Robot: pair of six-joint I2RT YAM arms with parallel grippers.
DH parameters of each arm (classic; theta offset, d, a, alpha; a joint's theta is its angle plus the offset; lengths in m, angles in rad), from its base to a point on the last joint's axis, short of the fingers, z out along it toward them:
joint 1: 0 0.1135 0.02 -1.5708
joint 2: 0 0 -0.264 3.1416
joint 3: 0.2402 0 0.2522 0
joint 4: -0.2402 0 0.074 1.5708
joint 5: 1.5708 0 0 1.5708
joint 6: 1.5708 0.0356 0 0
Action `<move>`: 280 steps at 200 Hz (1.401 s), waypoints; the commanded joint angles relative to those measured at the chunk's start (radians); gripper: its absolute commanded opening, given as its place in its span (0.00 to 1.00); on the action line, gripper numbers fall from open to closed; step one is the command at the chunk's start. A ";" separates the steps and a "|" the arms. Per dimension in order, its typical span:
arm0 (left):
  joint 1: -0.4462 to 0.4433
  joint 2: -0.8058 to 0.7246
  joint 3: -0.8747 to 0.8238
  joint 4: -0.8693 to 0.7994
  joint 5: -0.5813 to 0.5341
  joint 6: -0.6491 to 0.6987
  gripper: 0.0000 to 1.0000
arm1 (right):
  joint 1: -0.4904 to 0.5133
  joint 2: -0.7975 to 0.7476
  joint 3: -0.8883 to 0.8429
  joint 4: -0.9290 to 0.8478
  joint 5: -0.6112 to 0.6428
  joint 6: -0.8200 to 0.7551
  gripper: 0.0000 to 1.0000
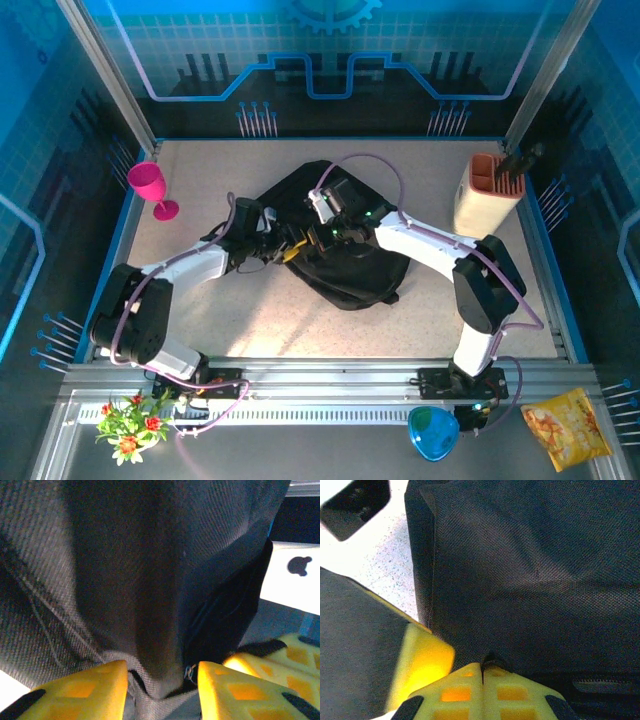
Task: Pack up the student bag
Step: Zip the student bag at the top-center of the table, then rotate the student bag at the top-center of the table.
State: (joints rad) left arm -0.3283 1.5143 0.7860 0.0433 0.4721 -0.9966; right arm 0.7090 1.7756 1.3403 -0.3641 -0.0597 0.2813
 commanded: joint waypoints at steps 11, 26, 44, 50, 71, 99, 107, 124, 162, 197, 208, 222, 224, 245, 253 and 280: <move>-0.008 0.057 0.045 0.001 -0.010 -0.028 0.31 | -0.016 -0.036 -0.010 0.020 0.009 0.010 0.00; -0.009 0.077 0.061 -0.012 -0.011 -0.022 0.17 | -0.019 -0.030 -0.007 0.012 0.045 0.012 0.00; -0.009 0.086 0.065 -0.029 -0.024 -0.002 0.00 | -0.029 -0.023 -0.007 -0.004 0.156 0.021 0.00; -0.009 0.086 0.062 -0.027 -0.024 0.008 0.00 | -0.035 -0.019 -0.005 -0.012 0.218 0.026 0.00; -0.009 0.079 0.044 -0.035 -0.039 0.027 0.00 | -0.073 0.011 0.021 -0.060 0.433 0.038 0.00; -0.009 0.055 0.017 -0.059 -0.062 0.047 0.00 | -0.145 0.065 0.092 -0.127 0.630 0.060 0.00; -0.009 0.048 0.010 -0.067 -0.067 0.052 0.00 | -0.167 0.078 0.109 -0.133 0.655 0.064 0.00; -0.009 0.033 0.006 -0.084 -0.076 0.065 0.00 | -0.203 0.117 0.160 -0.152 0.660 0.069 0.00; -0.004 0.040 0.071 -0.143 -0.089 0.123 0.00 | -0.227 0.179 0.253 -0.216 0.594 0.078 0.00; 0.042 0.130 0.253 -0.233 -0.144 0.229 0.00 | -0.221 0.109 0.212 -0.200 0.509 0.097 0.00; 0.059 0.172 0.317 -0.253 -0.162 0.263 0.01 | -0.223 0.085 0.204 -0.209 0.488 0.105 0.00; 0.073 0.211 0.392 -0.290 -0.206 0.305 0.21 | -0.223 0.040 0.191 -0.221 0.479 0.122 0.16; 0.074 0.214 0.401 -0.296 -0.216 0.310 0.24 | -0.223 0.032 0.189 -0.222 0.479 0.124 0.20; 0.077 0.195 0.451 -0.352 -0.316 0.365 0.53 | -0.225 -0.074 0.133 -0.215 0.510 0.143 0.60; 0.078 0.169 0.449 -0.367 -0.351 0.378 0.59 | -0.228 -0.125 0.097 -0.200 0.522 0.146 0.69; 0.080 0.023 0.363 -0.393 -0.508 0.430 0.80 | -0.245 -0.312 -0.077 -0.126 0.601 0.142 0.95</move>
State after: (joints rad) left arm -0.2481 1.6783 1.2026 -0.2733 0.1463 -0.6518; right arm 0.4904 1.6218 1.3884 -0.5388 0.4492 0.4110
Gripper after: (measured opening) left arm 0.717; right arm 0.864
